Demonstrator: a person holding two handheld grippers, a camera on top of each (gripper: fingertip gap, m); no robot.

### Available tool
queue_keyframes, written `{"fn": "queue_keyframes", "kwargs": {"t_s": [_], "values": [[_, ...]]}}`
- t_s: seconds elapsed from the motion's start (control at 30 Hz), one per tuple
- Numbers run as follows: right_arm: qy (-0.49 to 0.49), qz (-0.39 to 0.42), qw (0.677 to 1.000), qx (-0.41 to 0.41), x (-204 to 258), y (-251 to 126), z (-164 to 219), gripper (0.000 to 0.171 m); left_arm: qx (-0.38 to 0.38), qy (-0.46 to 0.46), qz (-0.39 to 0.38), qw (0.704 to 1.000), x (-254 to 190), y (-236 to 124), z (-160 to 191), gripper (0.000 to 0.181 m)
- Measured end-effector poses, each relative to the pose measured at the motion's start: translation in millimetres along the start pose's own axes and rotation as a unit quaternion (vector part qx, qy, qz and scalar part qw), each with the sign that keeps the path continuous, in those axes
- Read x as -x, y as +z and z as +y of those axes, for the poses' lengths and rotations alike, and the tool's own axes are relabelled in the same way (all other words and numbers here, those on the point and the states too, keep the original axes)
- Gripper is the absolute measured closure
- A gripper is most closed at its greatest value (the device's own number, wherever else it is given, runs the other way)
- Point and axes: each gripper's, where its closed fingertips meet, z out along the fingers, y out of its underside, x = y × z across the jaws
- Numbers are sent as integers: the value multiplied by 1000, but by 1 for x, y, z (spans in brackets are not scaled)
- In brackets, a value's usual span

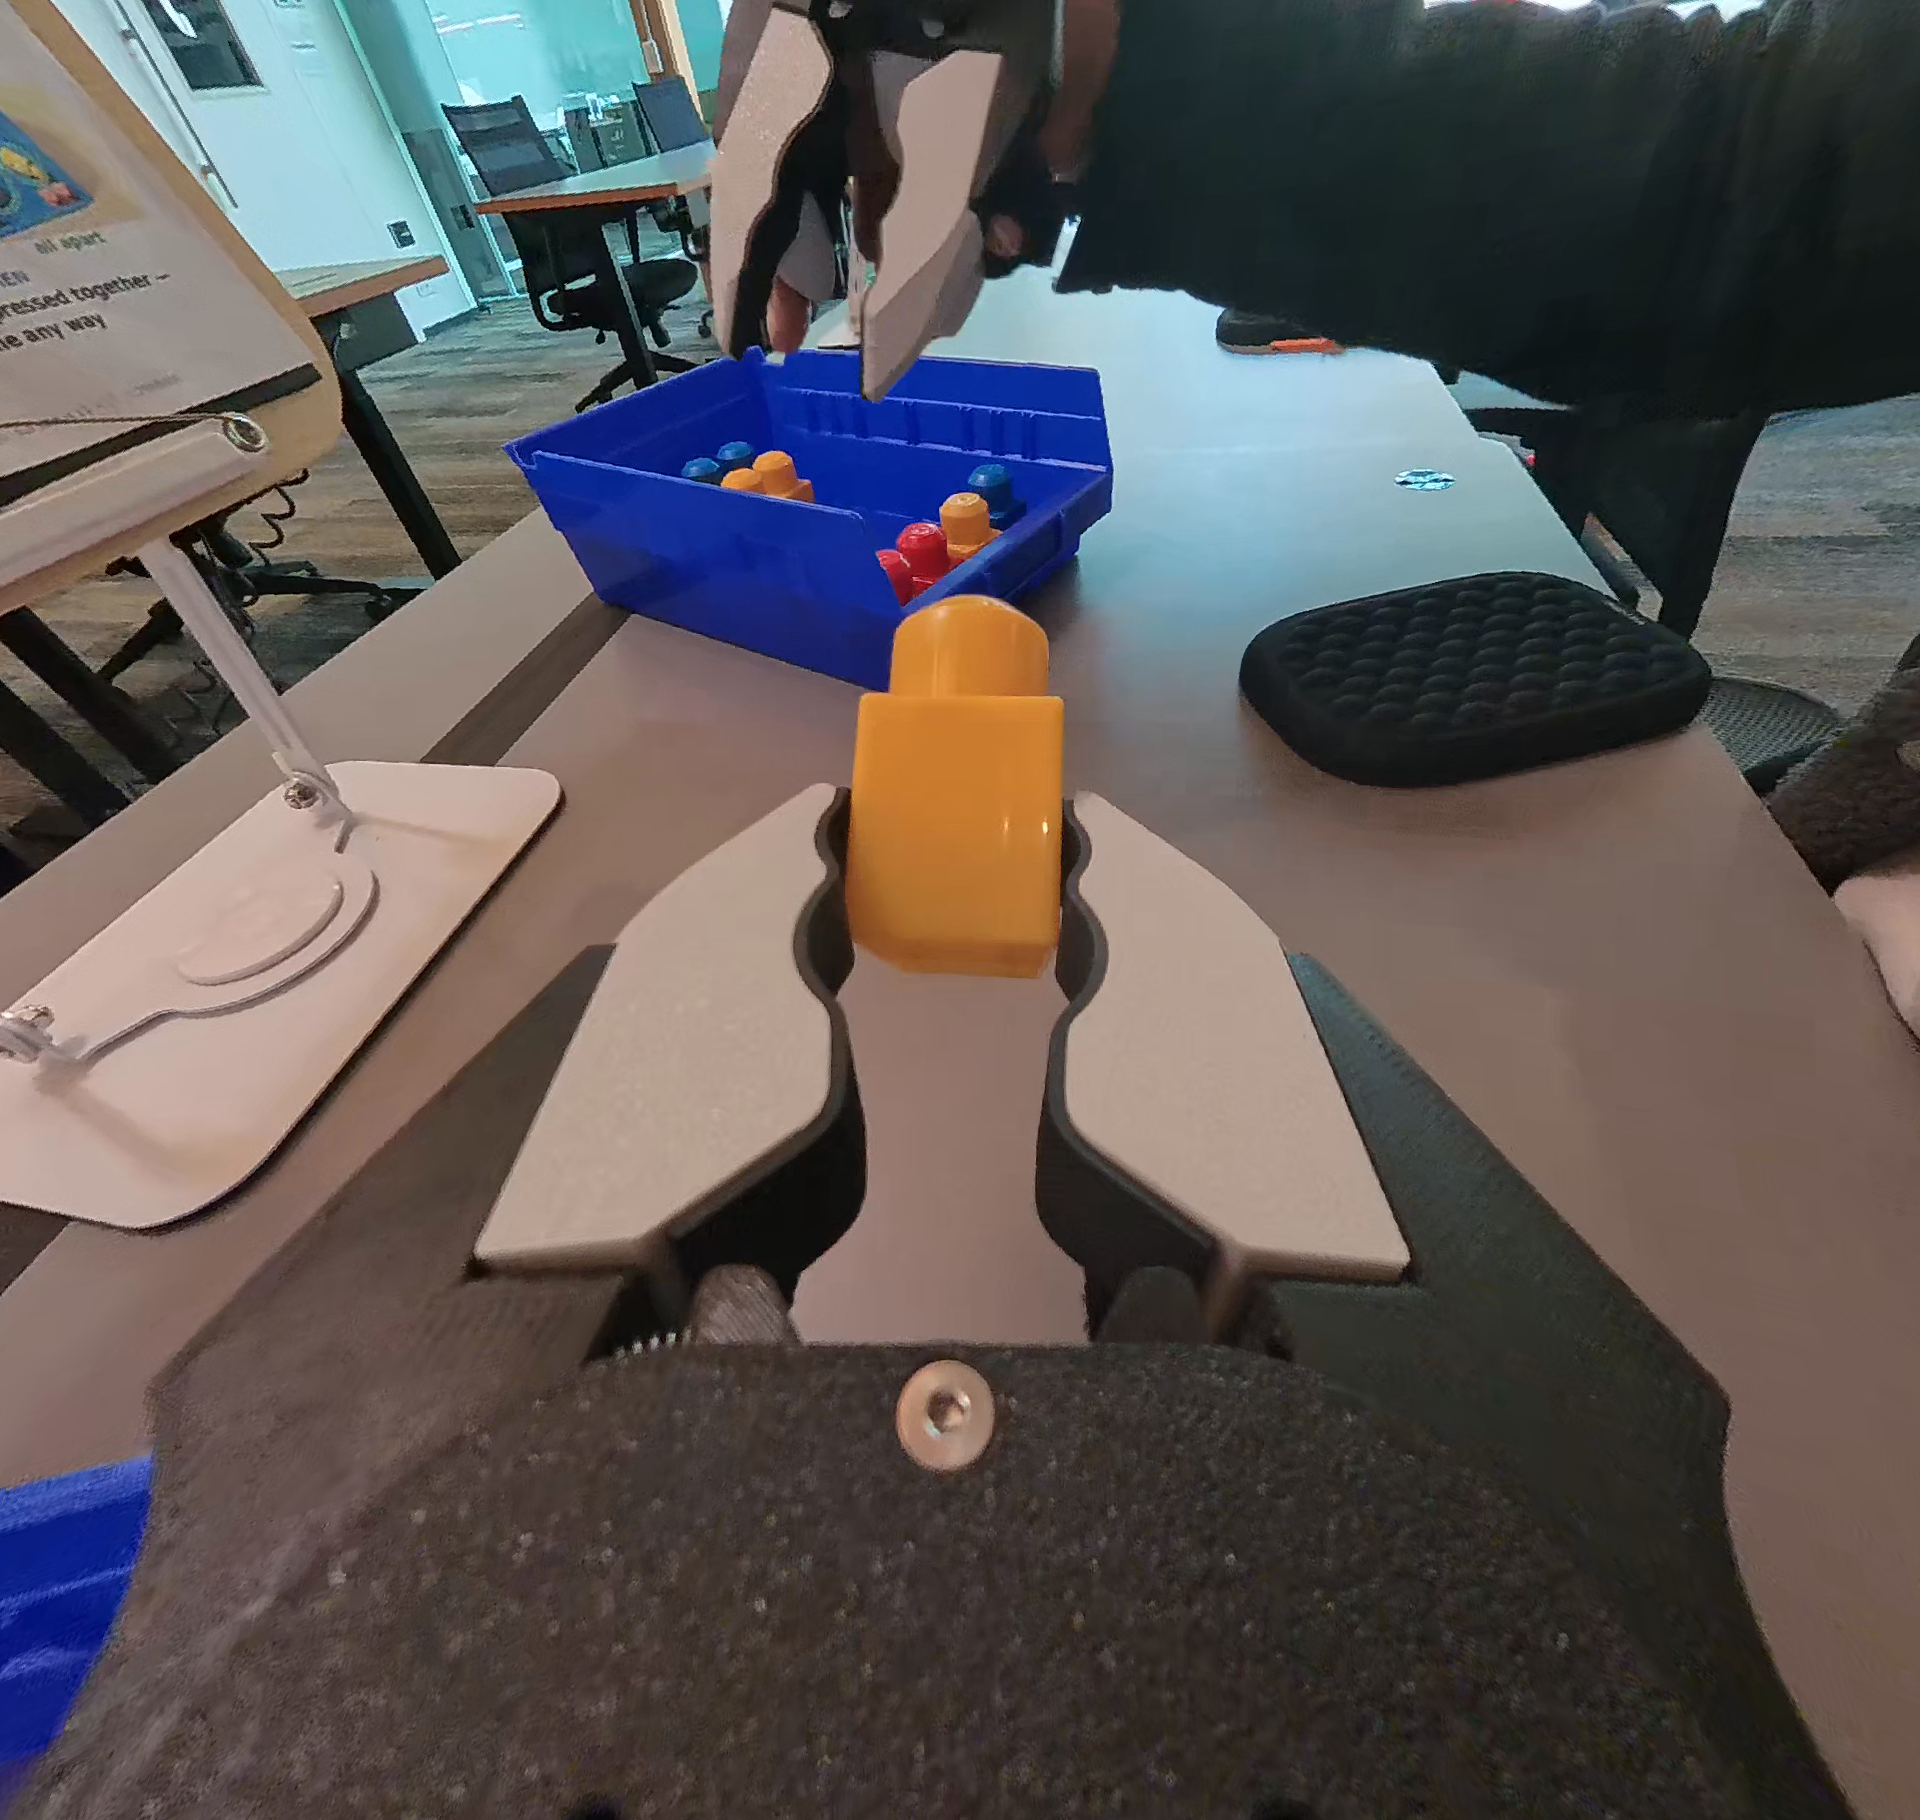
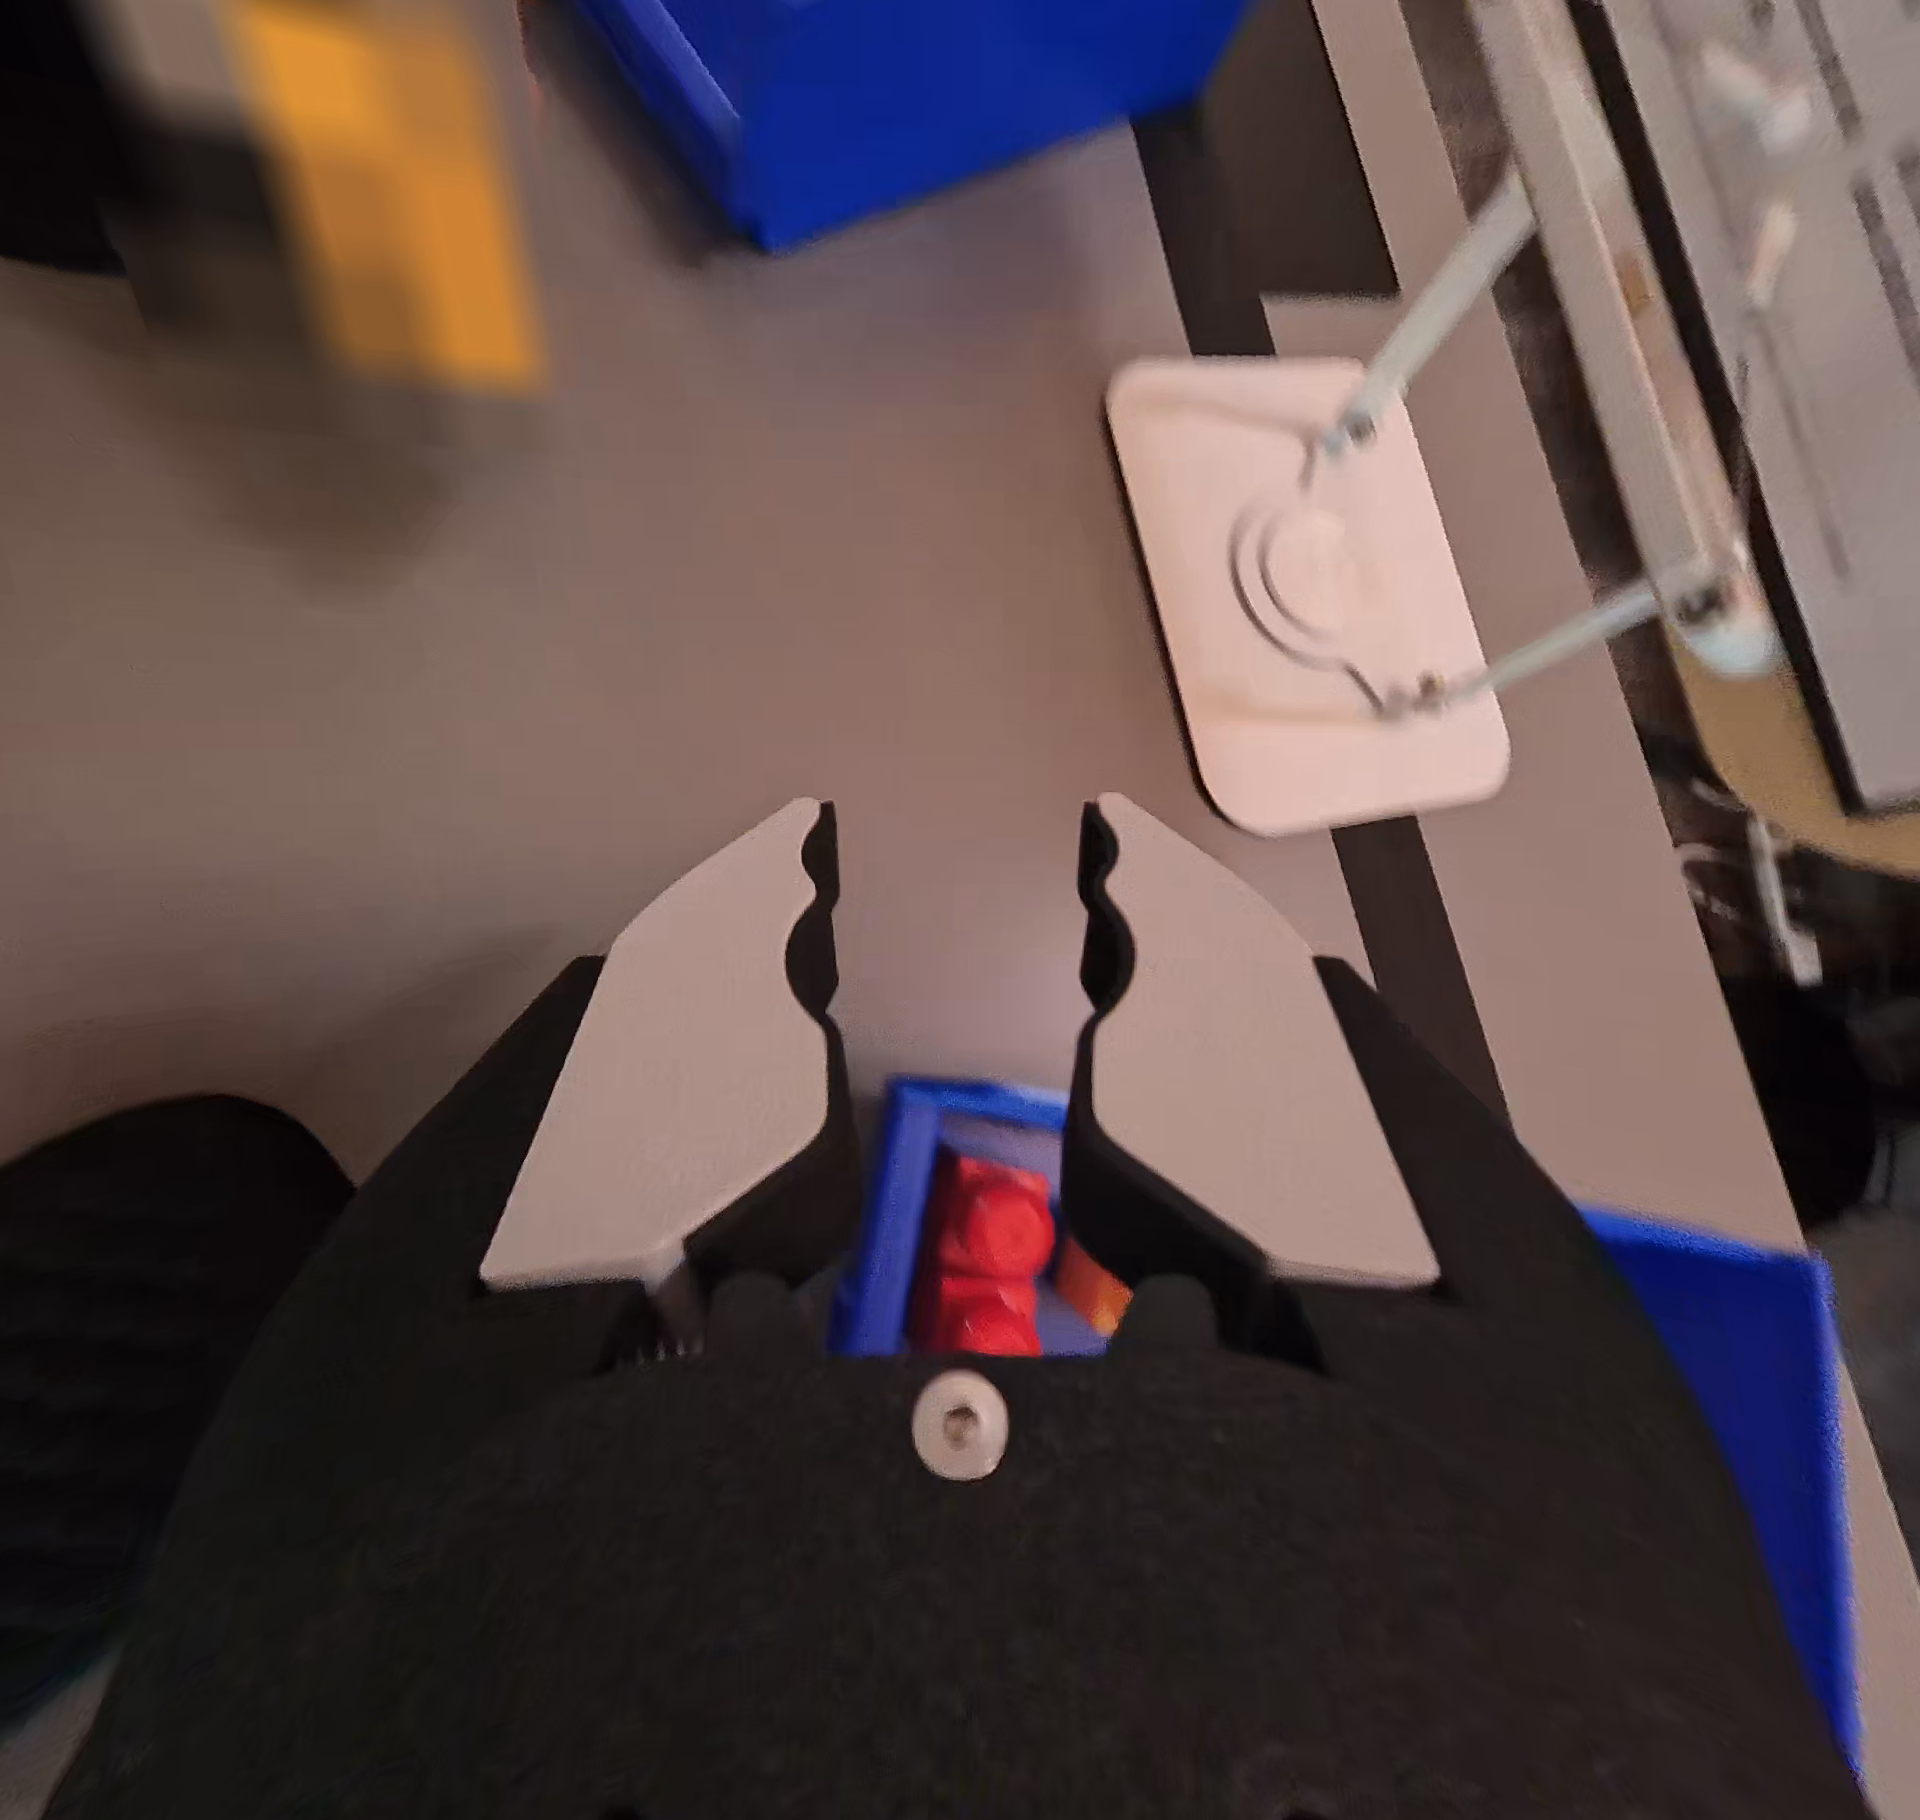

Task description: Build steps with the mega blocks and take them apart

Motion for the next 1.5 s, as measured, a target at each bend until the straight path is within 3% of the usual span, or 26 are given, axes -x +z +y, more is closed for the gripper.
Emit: {"fn": "queue_keyframes", "kwargs": {"t_s": [0.23, 0.53, 0.6, 1.07, 1.1, 1.2, 1.5], "values": [[-51, -73, 992, -85, 80, 40, -49, 127, 10, 2, 20, 1000, -13, 14, 7, 144], [-78, -140, 983, -94, 137, 80, -63, 131, 31, 6, 43, 999, -27, 28, 19, 144], [-81, -129, 984, -93, 136, 84, -62, 141, 34, 9, 44, 998, -27, 29, 20, 144], [-64, -138, 985, -87, 135, 79, -62, 142, 16, 12, 41, 999, -27, 29, 15, 144], [-66, -134, 985, -82, 132, 77, -61, 142, 10, 16, 36, 999, -26, 28, 13, 138], [-67, -120, 988, -72, 119, 61, -60, 142, 7, 12, 18, 1000, -17, 23, 11, 130], [-66, -24, 997, 13, 49, -10, -32, 142, -5, 7, 1, 1000, -7, 16, 7, 134]]}}
